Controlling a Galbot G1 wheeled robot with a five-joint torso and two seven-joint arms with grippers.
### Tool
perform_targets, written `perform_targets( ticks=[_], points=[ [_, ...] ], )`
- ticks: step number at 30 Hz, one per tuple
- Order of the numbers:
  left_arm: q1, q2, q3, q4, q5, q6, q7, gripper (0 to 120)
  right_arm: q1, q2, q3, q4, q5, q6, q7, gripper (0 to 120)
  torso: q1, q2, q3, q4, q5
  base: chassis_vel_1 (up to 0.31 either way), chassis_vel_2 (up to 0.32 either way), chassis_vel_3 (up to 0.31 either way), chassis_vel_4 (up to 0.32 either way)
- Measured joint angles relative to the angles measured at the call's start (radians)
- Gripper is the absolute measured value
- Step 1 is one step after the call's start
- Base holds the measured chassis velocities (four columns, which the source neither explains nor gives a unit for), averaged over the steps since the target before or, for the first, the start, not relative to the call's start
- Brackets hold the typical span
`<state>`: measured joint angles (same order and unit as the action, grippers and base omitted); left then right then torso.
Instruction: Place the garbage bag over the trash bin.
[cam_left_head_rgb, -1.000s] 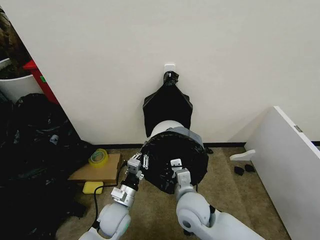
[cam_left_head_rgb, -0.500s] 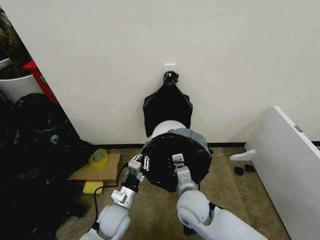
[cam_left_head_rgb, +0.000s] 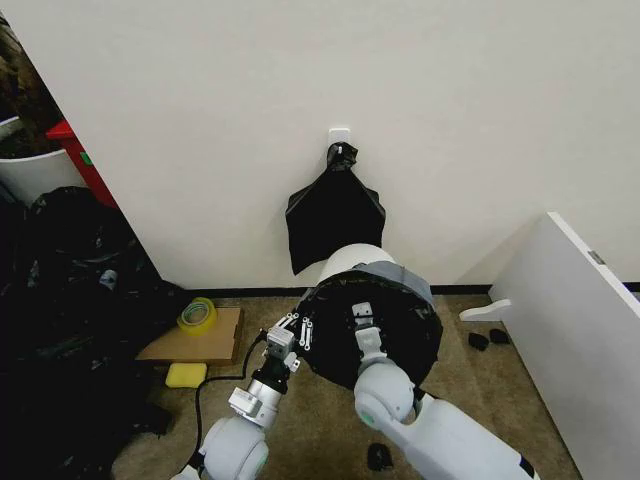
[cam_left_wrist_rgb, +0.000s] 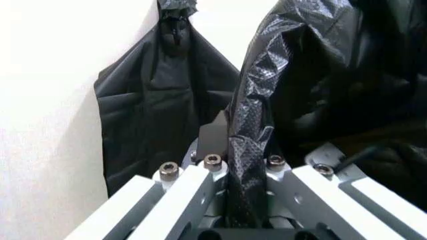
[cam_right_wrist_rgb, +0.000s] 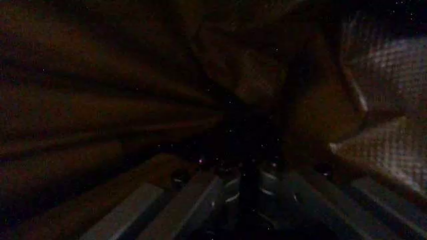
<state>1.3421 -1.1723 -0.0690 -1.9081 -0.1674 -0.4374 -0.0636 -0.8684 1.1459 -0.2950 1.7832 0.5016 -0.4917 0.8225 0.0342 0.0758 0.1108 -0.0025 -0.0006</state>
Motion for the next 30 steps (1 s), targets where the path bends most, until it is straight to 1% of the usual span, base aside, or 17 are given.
perform_targets(
  ticks=[3, 4, 9, 10, 12, 13, 16, 17, 20, 22, 25, 26, 28, 30],
  points=[
    [0.007, -0.001, -0.001, -0.003, 0.002, -0.003, 0.005, 0, 0.007, -0.001, 0.011, -0.021, -0.026, 0.036, -0.025, 0, 0.0, 0.0, 0.0, 0.0, 0.0, 0.0, 0.0, 0.0, 0.0],
    [0.007, -0.002, -0.002, -0.003, 0.002, -0.004, 0.005, 0, 0.005, -0.001, 0.016, -0.027, -0.039, 0.063, -0.04, 0, 0.0, 0.0, 0.0, 0.0, 0.0, 0.0, 0.0, 0.0, 0.0],
    [0.002, -0.003, -0.01, 0.004, 0.002, -0.004, 0.003, 0, -0.021, -0.013, 0.022, -0.008, -0.069, 0.104, -0.067, 0, 0.0, 0.0, 0.0, 0.0, 0.0, 0.0, 0.0, 0.0, 0.0],
    [0.0, -0.004, -0.012, 0.007, 0.001, -0.004, 0.002, 0, -0.028, -0.016, 0.022, 0.002, -0.07, 0.106, -0.068, 0, 0.0, 0.0, 0.0, 0.0, 0.0, 0.0, 0.0, 0.0, 0.0],
    [-0.008, -0.007, -0.021, 0.017, -0.01, -0.003, -0.003, 0, -0.072, -0.034, 0.017, 0.064, -0.075, 0.115, -0.074, 0, 0.0, 0.0, 0.0, -0.0001, 0.0, 0.0, 0.0, 0.0, 0.0],
    [-0.008, -0.007, -0.021, 0.017, -0.01, -0.003, -0.003, 0, -0.072, -0.034, 0.017, 0.064, -0.075, 0.115, -0.074, 0, 0.0, 0.0, 0.0, -0.0001, 0.0, 0.0, 0.0, 0.0, 0.0],
    [-0.014, -0.008, -0.027, 0.021, -0.038, 0.008, -0.01, 0, -0.133, -0.054, 0.013, 0.142, -0.1, 0.167, -0.115, 0, 0.0, 0.0, 0.0, -0.0001, 0.0, 0.0, 0.0, 0.0, 0.0],
    [-0.014, -0.008, -0.027, 0.021, -0.038, 0.008, -0.01, 0, -0.133, -0.054, 0.013, 0.142, -0.1, 0.167, -0.115, 0, 0.0, 0.0, 0.0, -0.0001, 0.0, 0.0, 0.0, 0.0, 0.0],
    [-0.016, -0.009, -0.028, 0.023, -0.044, 0.014, -0.011, 0, -0.163, -0.062, 0.004, 0.179, -0.122, 0.213, -0.158, 0, 0.0, 0.0, 0.0, -0.0001, -0.0003, 0.0, 0.0, 0.0, 0.0],
    [-0.016, -0.009, -0.028, 0.023, -0.044, 0.014, -0.011, 0, -0.165, -0.063, 0.002, 0.18, -0.123, 0.214, -0.16, 0, 0.0, 0.0, 0.0, 0.0, -0.0002, 0.0, 0.0, 0.0, 0.0],
    [-0.012, -0.008, -0.024, 0.02, -0.034, 0.014, -0.01, 0, -0.151, -0.066, -0.031, 0.174, -0.111, 0.087, -0.106, 0, 0.0, 0.0, 0.0, -0.0001, 0.0, 0.0, 0.0, 0.0, 0.0],
    [-0.012, -0.008, -0.024, 0.02, -0.034, 0.014, -0.01, 0, -0.151, -0.066, -0.031, 0.174, -0.111, 0.087, -0.106, 0, 0.0, 0.0, 0.0, -0.0001, 0.0, 0.0, 0.0, 0.0, 0.0],
    [-0.009, -0.005, -0.025, 0.018, -0.015, 0.011, -0.008, 0, -0.108, -0.067, -0.052, 0.162, -0.024, -0.05, -0.027, 0, 0.0, 0.0, 0.0, -0.0001, 0.0, 0.0, 0.0, 0.0, 0.0],
    [-0.005, -0.003, -0.026, 0.013, -0.011, 0.01, -0.008, 0, -0.068, -0.06, -0.056, 0.152, 0.047, -0.109, 0.014, 0, 0.0, 0.0, 0.0, 0.0001, 0.0, 0.0, 0.0, 0.0, 0.0]
  ],
)
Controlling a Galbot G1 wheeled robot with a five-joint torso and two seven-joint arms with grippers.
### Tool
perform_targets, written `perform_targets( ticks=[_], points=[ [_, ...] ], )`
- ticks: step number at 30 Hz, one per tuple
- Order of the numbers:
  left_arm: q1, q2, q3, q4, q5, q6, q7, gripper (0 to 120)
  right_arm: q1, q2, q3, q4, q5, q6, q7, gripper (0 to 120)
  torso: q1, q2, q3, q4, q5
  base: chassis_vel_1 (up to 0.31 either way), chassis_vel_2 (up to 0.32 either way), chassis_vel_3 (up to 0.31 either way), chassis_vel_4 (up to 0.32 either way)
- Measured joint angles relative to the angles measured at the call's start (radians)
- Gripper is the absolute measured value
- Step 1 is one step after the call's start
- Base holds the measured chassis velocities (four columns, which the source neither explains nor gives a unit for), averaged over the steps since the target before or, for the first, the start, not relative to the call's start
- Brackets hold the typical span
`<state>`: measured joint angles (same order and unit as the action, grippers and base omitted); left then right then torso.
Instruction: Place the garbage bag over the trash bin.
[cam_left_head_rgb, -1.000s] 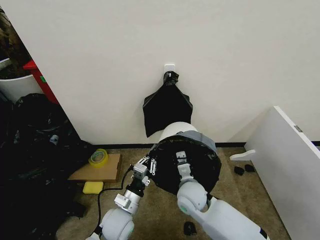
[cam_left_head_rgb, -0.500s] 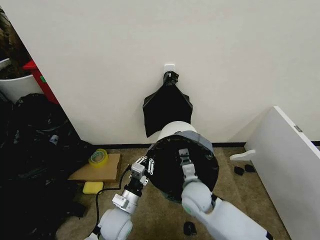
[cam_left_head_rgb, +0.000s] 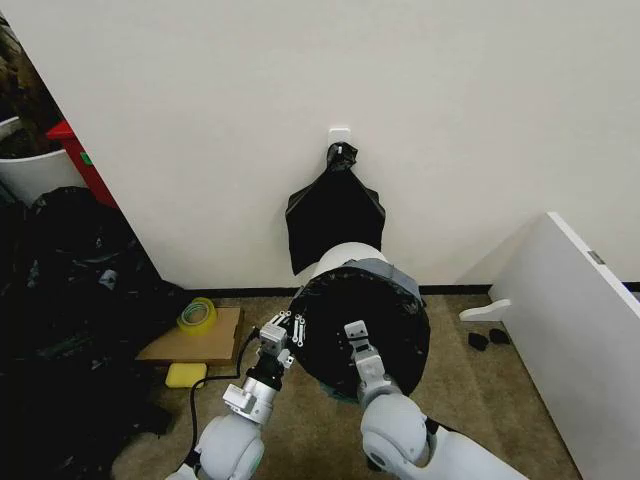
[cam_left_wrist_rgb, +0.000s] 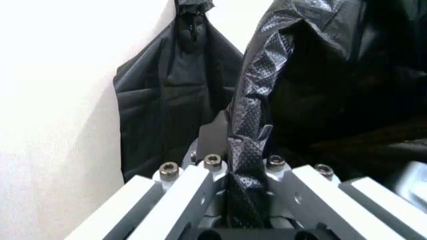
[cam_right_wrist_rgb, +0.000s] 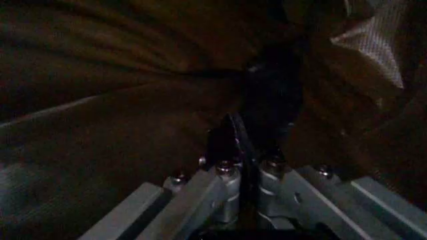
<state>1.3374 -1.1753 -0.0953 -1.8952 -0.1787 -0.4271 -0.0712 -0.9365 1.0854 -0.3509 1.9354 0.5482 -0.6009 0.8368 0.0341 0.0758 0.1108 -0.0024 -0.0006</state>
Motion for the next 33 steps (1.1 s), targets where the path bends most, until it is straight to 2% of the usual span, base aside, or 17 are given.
perform_targets(
  ticks=[5, 10, 14, 15, 18, 25, 30, 33],
  points=[
    [0.008, 0.002, 0.0, -0.008, 0.004, -0.003, 0.001, 0, 0.08, 0.018, -0.005, -0.046, 0.072, -0.048, 0.043, 0, 0.0, 0.0, 0.0, 0.0001, 0.0, 0.0, 0.0, 0.0, 0.0],
    [0.01, 0.002, -0.001, -0.011, 0.004, -0.004, 0.001, 0, 0.105, 0.025, -0.006, -0.083, 0.047, -0.049, 0.048, 0, 0.0, 0.0, 0.0, 0.0, 0.0, 0.0, 0.0, 0.0, 0.0],
    [0.012, 0.006, 0.0, -0.016, -0.004, -0.005, 0.001, 0, 0.106, 0.03, -0.005, -0.16, -0.108, 0.026, -0.002, 0, 0.0, 0.0, 0.0, 0.0, 0.0001, 0.0, 0.0, 0.0, 0.0],
    [0.012, 0.006, 0.0, -0.016, -0.004, -0.005, 0.001, 0, 0.106, 0.03, -0.005, -0.16, -0.108, 0.026, -0.002, 0, 0.0, 0.0, 0.0, 0.0, 0.0001, 0.0, 0.0, 0.0, 0.0],
    [0.012, 0.004, 0.006, -0.017, -0.007, -0.005, 0.001, 0, 0.087, 0.03, -0.001, -0.204, -0.247, 0.13, -0.065, 0, 0.0, 0.0, 0.0, -0.0001, 0.0001, 0.0, 0.0, 0.0, 0.0],
    [0.008, 0.003, 0.007, -0.011, -0.009, -0.005, 0.001, 0, 0.052, 0.021, 0.002, -0.173, -0.281, 0.185, -0.093, 0, 0.0, 0.0, 0.0, -0.0002, 0.0, 0.0, 0.0, 0.0, 0.0],
    [-0.002, 0.003, 0.005, 0.006, -0.025, -0.003, -0.002, 0, -0.039, -0.007, 0.0, -0.04, -0.287, 0.207, -0.092, 0, 0.0, 0.0, 0.0, -0.0003, 0.0, 0.0, 0.0, 0.0, 0.0],
    [-0.004, 0.003, 0.006, 0.01, -0.028, -0.002, -0.002, 0, -0.065, -0.015, 0.005, -0.019, -0.332, 0.208, -0.088, 0, 0.0, 0.0, 0.0, -0.0002, 0.0001, 0.0, 0.0, 0.0, 0.0]
  ],
)
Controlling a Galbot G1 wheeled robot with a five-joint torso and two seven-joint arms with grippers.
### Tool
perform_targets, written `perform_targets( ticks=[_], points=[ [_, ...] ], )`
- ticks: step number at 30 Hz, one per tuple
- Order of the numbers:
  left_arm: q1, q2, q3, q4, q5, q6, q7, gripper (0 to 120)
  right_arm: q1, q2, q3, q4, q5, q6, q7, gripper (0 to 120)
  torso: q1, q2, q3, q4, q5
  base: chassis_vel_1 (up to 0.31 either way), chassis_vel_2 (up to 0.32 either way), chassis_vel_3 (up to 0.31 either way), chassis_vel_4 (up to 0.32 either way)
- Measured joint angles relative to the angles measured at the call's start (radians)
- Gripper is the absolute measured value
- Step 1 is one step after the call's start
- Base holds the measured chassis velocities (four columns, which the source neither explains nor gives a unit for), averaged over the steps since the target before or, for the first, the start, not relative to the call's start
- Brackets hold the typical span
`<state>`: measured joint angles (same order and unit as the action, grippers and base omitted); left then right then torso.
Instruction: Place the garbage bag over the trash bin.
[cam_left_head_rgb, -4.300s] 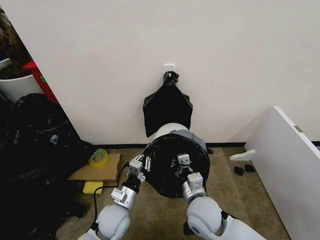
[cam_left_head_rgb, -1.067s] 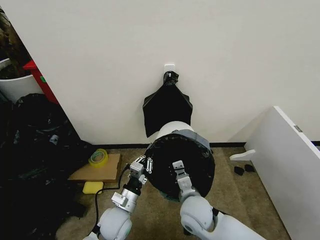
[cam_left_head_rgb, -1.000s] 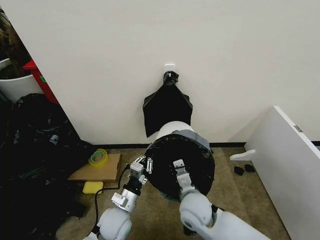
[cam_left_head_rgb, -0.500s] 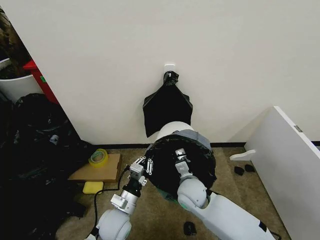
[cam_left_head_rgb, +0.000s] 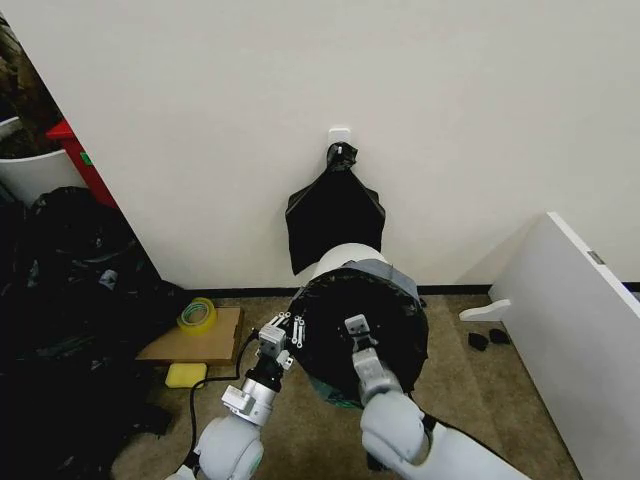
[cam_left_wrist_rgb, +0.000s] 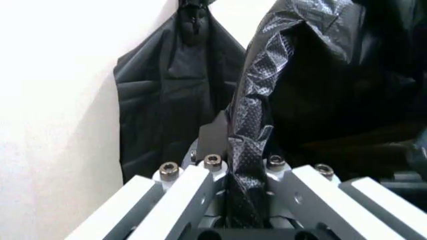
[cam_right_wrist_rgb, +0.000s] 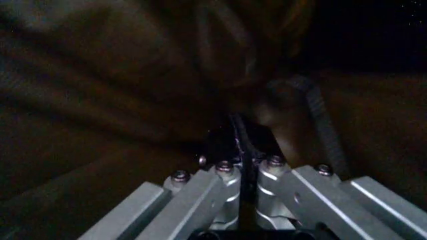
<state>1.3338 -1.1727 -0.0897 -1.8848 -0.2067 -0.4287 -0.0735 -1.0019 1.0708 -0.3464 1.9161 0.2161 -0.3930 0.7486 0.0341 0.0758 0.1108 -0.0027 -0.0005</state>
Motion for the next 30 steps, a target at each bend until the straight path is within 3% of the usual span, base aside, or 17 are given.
perform_targets(
  ticks=[6, 9, 18, 22, 30],
  points=[
    [0.003, -0.004, 0.01, 0.001, 0.005, 0.002, 0.0, 0, 0.0, 0.002, 0.028, -0.034, -0.053, 0.004, -0.003, 0, 0.0, 0.0, 0.0, 0.0, -0.0001, 0.0, 0.0, 0.0, 0.0],
    [0.014, -0.005, 0.013, -0.012, 0.016, 0.003, 0.003, 0, 0.047, 0.023, 0.046, -0.12, -0.016, -0.018, -0.003, 0, 0.0, 0.0, 0.0, 0.0003, 0.0001, 0.0, 0.0, 0.0, 0.0],
    [0.029, 0.001, 0.006, -0.027, 0.023, 0.003, 0.004, 0, 0.087, 0.031, 0.049, -0.148, 0.087, -0.052, 0.004, 0, 0.0, 0.0, 0.0, 0.0003, -0.0001, 0.0, 0.0, 0.0, 0.0],
    [0.031, -0.004, 0.002, -0.028, 0.023, 0.003, 0.004, 0, 0.058, 0.023, 0.057, -0.074, 0.127, 0.067, -0.059, 0, 0.0, 0.0, 0.0, 0.0001, -0.0001, 0.0, 0.0, 0.0, 0.0],
    [0.029, -0.004, -0.002, -0.028, 0.023, 0.002, 0.004, 0, 0.004, 0.0, 0.053, 0.037, 0.227, 0.095, -0.108, 0, 0.0, 0.0, 0.0, 0.0001, -0.0001, 0.0, 0.0, 0.0, 0.0]
  ],
)
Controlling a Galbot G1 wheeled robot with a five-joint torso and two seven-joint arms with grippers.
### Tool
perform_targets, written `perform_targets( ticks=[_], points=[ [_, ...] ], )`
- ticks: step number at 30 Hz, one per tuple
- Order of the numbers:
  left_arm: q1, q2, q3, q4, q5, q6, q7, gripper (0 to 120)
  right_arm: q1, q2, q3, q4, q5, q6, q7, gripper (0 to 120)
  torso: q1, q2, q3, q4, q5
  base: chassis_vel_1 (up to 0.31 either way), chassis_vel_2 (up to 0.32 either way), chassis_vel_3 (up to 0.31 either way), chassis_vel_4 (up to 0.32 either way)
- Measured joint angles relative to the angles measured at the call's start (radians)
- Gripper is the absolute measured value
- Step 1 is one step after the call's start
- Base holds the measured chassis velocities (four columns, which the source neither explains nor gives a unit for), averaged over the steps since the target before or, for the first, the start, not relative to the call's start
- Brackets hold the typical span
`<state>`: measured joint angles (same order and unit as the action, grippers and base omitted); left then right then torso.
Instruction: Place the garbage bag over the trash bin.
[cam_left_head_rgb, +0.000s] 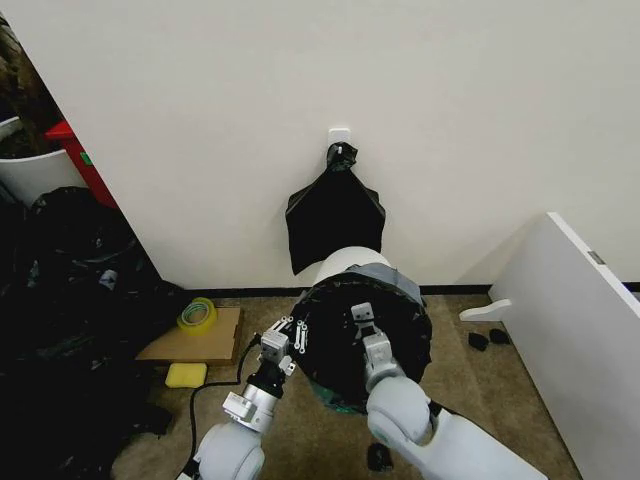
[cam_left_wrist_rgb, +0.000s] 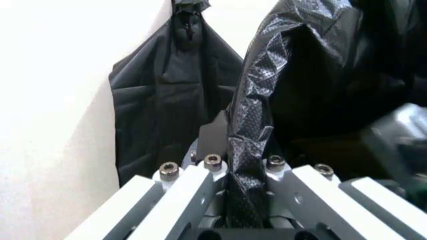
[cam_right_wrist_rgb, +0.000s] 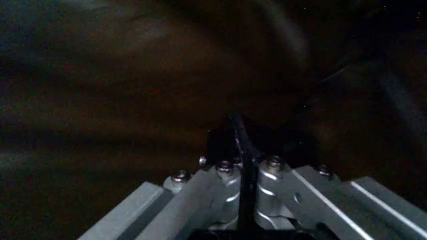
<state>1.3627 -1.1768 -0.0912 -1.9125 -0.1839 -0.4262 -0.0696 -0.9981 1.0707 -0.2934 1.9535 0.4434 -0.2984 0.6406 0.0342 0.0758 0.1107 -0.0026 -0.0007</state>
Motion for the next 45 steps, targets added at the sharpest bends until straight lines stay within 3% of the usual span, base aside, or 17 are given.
perform_targets(
  ticks=[4, 7, 16, 22, 27, 32, 40, 45],
  points=[
    [-0.003, -0.001, -0.002, 0.0, -0.001, 0.0, 0.0, 0, -0.022, -0.003, -0.006, 0.028, 0.067, -0.02, -0.031, 0, 0.0, 0.0, 0.0, 0.0, 0.0, 0.0, 0.0, 0.0, 0.0],
    [0.006, -0.002, -0.001, -0.011, 0.0, 0.0, 0.0, 0, -0.011, 0.007, -0.007, 0.017, 0.087, -0.136, -0.004, 0, 0.0, 0.0, 0.0, -0.0001, 0.0, 0.0, 0.0, 0.0, 0.0],
    [0.03, -0.009, 0.006, -0.025, 0.009, 0.0, 0.001, 0, 0.049, 0.044, -0.011, -0.035, 0.142, -0.204, 0.044, 0, 0.0, 0.0, 0.0, 0.0001, 0.0001, 0.0, 0.0, 0.0, 0.0],
    [0.037, -0.004, 0.005, -0.041, 0.008, 0.0, 0.001, 0, 0.074, 0.059, -0.011, -0.063, 0.136, -0.222, 0.07, 0, 0.0, 0.0, 0.0, 0.0001, 0.0, 0.0, 0.0, 0.0, 0.0],
    [0.039, 0.003, 0.0, -0.052, 0.005, 0.0, 0.001, 0, 0.079, 0.061, 0.009, -0.085, 0.064, -0.134, 0.028, 0, 0.0, 0.0, 0.0, 0.0001, 0.0002, 0.0, 0.0, 0.0, 0.0],
    [0.03, 0.005, -0.002, -0.043, 0.001, 0.0, 0.0, 0, 0.044, 0.046, 0.005, -0.006, 0.107, -0.103, 0.003, 0, 0.0, 0.0, 0.0, 0.0, -0.0001, 0.0, 0.0, 0.0, 0.0],
    [0.019, 0.003, 0.004, -0.03, 0.001, 0.0, -0.001, 0, 0.03, 0.06, -0.003, 0.038, 0.258, -0.242, 0.08, 0, 0.0, 0.0, 0.0, 0.0001, 0.0, 0.0, 0.0, 0.0, 0.0],
    [0.026, 0.003, 0.01, -0.05, 0.001, 0.0, -0.001, 0, 0.047, 0.074, -0.011, -0.017, 0.22, -0.281, 0.096, 0, 0.0, 0.0, 0.0, 0.0001, 0.0001, 0.0, 0.0, 0.0, 0.0]
  ],
)
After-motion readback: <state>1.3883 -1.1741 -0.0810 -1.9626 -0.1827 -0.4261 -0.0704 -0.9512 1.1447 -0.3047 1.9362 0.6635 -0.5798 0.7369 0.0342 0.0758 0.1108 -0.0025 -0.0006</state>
